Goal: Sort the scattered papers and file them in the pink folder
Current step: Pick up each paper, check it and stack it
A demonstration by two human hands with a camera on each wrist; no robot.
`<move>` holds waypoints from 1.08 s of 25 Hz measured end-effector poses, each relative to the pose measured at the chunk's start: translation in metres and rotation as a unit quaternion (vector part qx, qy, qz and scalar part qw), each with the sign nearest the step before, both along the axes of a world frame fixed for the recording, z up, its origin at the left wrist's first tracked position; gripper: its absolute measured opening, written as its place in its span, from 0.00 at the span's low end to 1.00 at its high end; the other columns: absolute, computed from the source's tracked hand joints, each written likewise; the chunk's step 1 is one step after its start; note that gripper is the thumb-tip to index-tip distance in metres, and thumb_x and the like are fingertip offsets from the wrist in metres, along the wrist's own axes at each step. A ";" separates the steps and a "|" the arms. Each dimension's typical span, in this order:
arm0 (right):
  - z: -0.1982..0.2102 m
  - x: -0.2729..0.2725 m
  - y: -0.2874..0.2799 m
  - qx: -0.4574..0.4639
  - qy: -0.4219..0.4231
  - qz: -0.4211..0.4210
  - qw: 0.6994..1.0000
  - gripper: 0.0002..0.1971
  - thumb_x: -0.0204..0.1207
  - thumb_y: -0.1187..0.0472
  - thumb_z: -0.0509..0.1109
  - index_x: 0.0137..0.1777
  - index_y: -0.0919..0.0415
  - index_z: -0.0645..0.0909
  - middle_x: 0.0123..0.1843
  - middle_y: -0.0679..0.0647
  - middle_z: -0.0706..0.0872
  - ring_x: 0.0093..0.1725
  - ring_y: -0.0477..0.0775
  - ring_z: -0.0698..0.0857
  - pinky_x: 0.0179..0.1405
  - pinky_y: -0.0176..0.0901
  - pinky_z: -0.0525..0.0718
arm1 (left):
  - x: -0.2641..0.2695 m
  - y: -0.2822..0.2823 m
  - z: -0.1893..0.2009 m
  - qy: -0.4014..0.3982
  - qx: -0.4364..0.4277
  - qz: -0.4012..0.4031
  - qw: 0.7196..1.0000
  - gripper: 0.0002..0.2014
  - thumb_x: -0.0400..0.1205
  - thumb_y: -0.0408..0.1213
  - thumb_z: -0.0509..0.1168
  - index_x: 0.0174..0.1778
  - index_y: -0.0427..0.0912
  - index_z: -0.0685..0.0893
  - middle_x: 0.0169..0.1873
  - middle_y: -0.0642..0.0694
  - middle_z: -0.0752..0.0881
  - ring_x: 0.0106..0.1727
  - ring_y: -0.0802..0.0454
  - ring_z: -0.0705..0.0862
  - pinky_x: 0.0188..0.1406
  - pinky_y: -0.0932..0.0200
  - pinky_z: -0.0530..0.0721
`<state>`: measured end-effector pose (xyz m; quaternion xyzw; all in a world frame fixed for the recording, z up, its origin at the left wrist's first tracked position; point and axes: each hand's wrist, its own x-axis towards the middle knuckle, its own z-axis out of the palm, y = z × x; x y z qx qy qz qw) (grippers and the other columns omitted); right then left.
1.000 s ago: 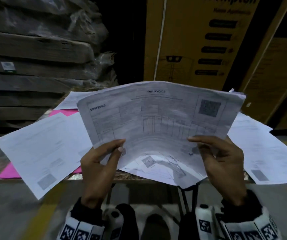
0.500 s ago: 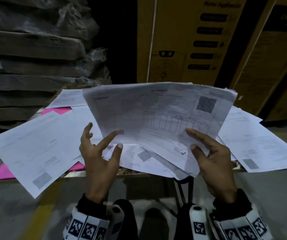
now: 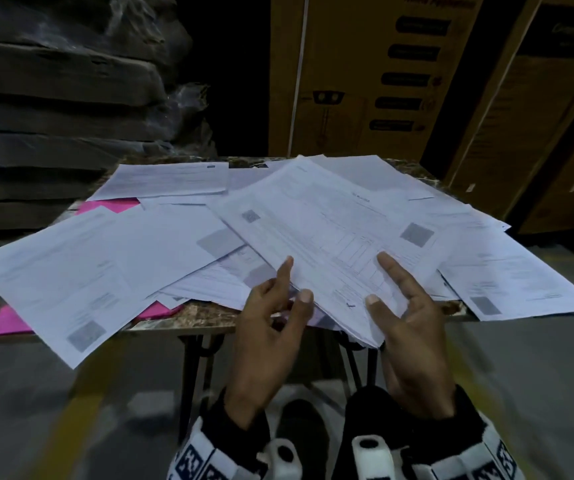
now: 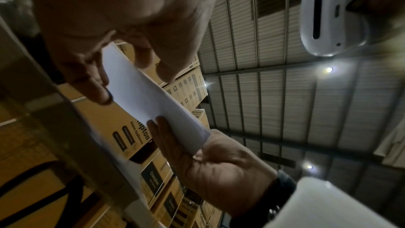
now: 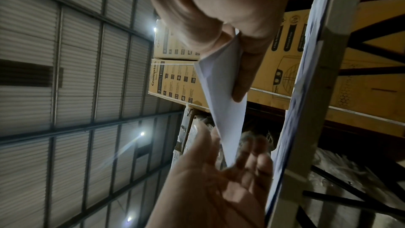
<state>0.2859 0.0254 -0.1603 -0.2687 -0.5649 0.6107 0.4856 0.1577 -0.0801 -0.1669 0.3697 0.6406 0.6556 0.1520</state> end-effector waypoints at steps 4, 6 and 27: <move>-0.002 0.000 -0.010 0.029 -0.023 0.014 0.999 0.26 0.81 0.75 0.68 0.73 0.48 0.80 0.73 0.38 0.81 0.72 0.37 0.78 0.72 0.47 0.81 | -0.001 0.005 0.006 -0.053 0.038 -0.026 0.998 0.28 0.81 0.48 0.70 0.79 0.54 0.76 0.68 0.55 0.85 0.69 0.59 0.83 0.66 0.58 0.84; -0.007 -0.001 -0.014 0.051 -0.024 0.027 0.998 0.27 0.80 0.75 0.69 0.75 0.49 0.78 0.74 0.40 0.81 0.74 0.39 0.78 0.71 0.46 0.81 | -0.005 0.006 0.004 -0.052 0.044 -0.030 0.997 0.27 0.82 0.39 0.73 0.79 0.49 0.77 0.72 0.59 0.81 0.75 0.64 0.77 0.74 0.54 0.79; 0.039 0.021 0.040 0.271 -0.140 0.021 0.952 0.17 0.76 0.76 0.73 0.53 0.52 0.90 0.53 0.39 0.91 0.58 0.34 0.86 0.57 0.29 0.84 | -0.049 0.006 0.042 0.222 0.096 -0.004 0.970 0.15 0.82 0.23 0.69 0.60 0.45 0.89 0.58 0.51 0.86 0.63 0.71 0.82 0.58 0.75 0.81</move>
